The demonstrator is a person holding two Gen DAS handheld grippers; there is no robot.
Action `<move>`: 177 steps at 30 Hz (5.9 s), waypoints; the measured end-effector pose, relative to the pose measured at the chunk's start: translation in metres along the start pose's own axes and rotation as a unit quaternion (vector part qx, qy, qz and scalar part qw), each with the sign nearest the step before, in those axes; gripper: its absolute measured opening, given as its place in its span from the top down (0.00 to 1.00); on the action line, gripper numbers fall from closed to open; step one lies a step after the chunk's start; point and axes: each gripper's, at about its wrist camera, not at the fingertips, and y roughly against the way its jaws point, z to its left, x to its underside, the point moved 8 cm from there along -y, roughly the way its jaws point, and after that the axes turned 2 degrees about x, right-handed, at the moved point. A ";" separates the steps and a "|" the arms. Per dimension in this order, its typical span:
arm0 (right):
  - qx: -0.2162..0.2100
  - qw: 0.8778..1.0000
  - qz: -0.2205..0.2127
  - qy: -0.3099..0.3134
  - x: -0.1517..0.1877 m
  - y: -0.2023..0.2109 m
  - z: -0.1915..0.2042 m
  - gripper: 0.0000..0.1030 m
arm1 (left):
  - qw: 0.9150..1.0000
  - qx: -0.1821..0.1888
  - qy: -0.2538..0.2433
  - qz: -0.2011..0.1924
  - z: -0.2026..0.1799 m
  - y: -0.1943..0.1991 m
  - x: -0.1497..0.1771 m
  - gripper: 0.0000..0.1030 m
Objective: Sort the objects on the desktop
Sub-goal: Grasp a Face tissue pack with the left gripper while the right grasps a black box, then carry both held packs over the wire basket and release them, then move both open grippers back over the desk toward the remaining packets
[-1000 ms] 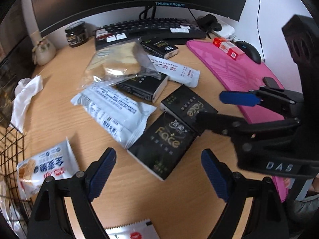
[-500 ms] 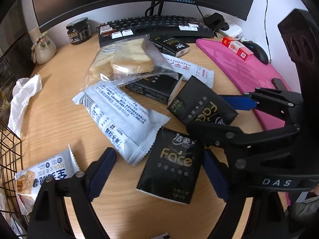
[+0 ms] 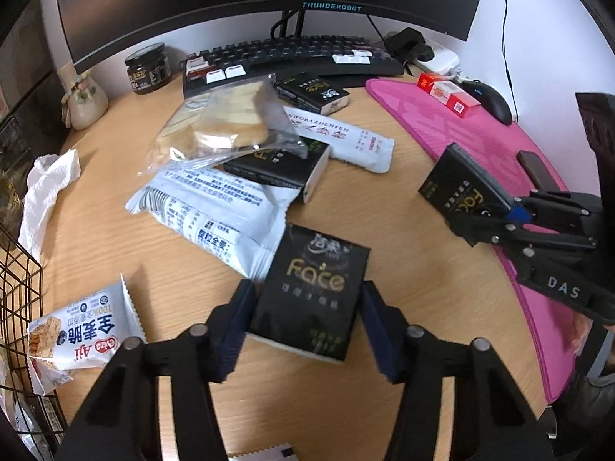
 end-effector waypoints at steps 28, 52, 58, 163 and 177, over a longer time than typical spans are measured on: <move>-0.011 1.000 -0.001 -0.003 0.003 -0.004 0.006 0.80 | 1.000 -0.003 -0.017 -0.008 0.002 -0.008 -0.009 0.43; -0.019 0.999 -0.036 0.024 0.000 0.042 0.047 0.80 | 0.998 -0.003 0.004 -0.055 0.008 0.066 0.009 0.49; -0.029 0.998 -0.050 0.039 -0.008 0.059 0.066 0.80 | 0.997 -0.014 0.014 -0.076 0.021 0.094 0.007 0.49; -0.058 0.997 0.013 0.043 -0.114 -0.053 0.071 0.52 | 0.992 -0.053 0.115 0.010 0.102 0.008 -0.044 0.19; -0.099 0.988 0.020 0.113 -0.075 -0.047 0.143 0.52 | 0.982 -0.076 0.174 0.008 0.116 0.049 0.032 0.19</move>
